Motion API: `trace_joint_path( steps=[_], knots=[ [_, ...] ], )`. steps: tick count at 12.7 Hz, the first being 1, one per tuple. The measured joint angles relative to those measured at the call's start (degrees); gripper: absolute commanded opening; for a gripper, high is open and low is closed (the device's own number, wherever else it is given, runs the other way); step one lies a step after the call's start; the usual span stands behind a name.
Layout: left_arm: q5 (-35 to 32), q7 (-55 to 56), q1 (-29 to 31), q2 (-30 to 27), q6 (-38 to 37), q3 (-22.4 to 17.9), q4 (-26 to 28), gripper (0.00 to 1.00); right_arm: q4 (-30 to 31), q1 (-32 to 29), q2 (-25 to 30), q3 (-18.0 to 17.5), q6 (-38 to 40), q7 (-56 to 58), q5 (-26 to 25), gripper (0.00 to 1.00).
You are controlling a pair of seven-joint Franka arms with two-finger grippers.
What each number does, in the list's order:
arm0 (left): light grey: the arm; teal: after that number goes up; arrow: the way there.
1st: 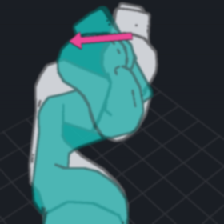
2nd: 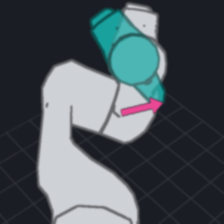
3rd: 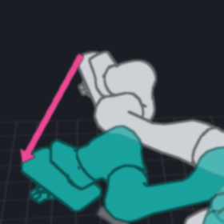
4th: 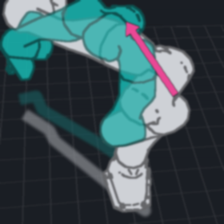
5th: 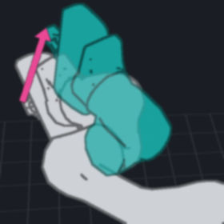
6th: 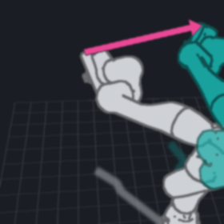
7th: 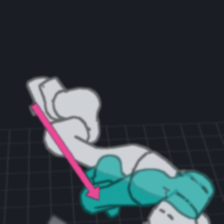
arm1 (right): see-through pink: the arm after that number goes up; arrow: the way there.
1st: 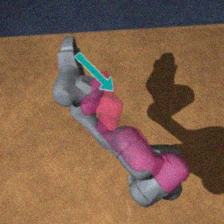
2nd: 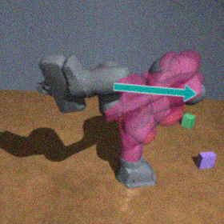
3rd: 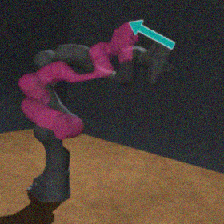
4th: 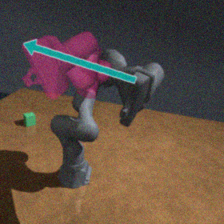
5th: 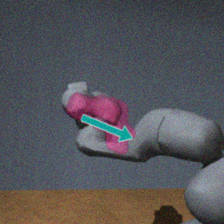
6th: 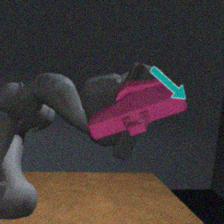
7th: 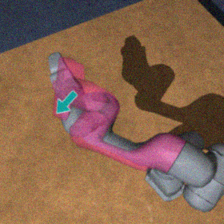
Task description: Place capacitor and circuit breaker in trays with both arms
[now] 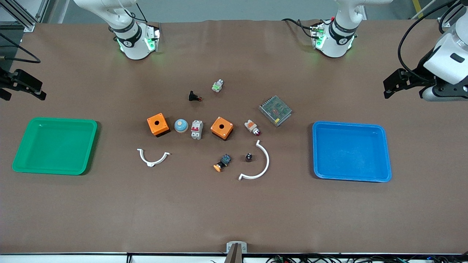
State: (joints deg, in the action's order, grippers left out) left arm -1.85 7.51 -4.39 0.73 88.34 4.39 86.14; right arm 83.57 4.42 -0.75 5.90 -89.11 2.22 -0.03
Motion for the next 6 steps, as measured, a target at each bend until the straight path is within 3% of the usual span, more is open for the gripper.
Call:
trace_joint_path(
  steps=[6],
  knots=[
    [0.0, 0.0, -0.13, 1.4, 0.01, 0.04, -0.04, 1.0, -0.31, 0.28, -0.18, 0.14, 0.78, -0.03, 0.0, 1.0]
  ],
)
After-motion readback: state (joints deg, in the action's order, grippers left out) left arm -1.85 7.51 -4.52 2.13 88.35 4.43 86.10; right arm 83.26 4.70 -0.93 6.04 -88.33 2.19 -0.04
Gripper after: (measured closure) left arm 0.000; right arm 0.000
